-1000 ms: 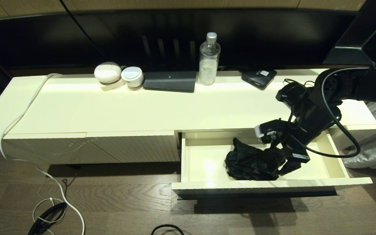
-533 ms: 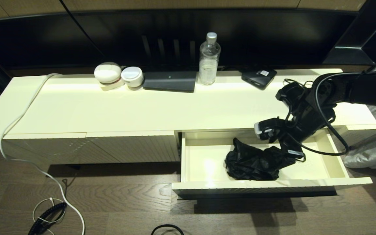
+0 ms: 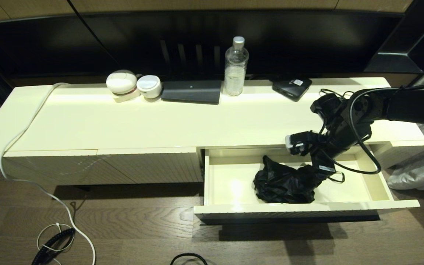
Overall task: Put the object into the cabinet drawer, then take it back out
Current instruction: Take the umbrella out of the drawer and put it on the table
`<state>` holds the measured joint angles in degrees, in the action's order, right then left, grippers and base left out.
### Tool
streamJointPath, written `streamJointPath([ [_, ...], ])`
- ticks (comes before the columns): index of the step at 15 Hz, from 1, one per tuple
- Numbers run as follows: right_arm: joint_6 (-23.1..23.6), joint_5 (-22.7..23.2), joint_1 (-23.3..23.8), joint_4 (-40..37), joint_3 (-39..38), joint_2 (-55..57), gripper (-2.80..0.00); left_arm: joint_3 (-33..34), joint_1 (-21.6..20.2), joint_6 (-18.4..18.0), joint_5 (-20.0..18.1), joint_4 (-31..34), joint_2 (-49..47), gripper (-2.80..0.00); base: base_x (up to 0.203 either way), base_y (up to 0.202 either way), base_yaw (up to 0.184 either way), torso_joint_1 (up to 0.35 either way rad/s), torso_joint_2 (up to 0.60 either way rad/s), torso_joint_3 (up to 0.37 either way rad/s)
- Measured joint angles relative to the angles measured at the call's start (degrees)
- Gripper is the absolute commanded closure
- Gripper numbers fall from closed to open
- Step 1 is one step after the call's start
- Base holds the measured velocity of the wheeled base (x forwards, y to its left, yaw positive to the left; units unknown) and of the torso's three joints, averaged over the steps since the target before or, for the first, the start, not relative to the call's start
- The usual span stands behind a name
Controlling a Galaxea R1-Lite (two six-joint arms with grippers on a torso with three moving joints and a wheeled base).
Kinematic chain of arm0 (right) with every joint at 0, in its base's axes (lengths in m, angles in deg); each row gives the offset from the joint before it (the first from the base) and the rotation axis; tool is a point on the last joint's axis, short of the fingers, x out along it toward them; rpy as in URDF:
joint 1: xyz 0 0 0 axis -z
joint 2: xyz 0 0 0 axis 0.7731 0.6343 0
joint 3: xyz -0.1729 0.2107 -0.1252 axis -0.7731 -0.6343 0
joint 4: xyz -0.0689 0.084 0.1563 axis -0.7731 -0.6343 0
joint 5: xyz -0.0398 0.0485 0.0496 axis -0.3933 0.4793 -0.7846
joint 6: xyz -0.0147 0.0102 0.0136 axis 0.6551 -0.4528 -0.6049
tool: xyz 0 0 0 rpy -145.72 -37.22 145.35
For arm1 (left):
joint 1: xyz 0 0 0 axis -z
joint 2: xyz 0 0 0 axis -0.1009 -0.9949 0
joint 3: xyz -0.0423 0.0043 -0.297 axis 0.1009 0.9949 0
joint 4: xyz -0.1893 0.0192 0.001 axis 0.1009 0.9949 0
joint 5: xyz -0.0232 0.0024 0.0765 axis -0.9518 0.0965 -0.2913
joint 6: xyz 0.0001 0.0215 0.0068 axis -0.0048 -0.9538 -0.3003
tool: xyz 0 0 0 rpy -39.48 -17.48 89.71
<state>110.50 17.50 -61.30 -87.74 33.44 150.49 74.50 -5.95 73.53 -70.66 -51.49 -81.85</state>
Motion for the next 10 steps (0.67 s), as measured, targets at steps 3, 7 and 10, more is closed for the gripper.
streamJointPath([
  [3,-0.02,-0.88,0.15,0.13,-0.21,0.1,-2.8,0.0,-0.02,0.0,0.0,0.0,0.0,0.0,0.0,0.0,0.0,0.0,0.0,0.0],
  [7,-0.21,-1.26,-0.24,0.38,-0.66,0.3,-2.8,0.0,0.02,0.01,0.0,0.0,0.0,0.0,0.0,0.0,0.0,0.0,0.0,0.0],
  [10,-0.29,-0.85,-0.27,-0.26,-0.55,-0.91,-2.8,0.0,0.02,0.01,0.0,0.0,0.0,0.0,0.0,0.0,0.0,0.0,0.0,0.0],
])
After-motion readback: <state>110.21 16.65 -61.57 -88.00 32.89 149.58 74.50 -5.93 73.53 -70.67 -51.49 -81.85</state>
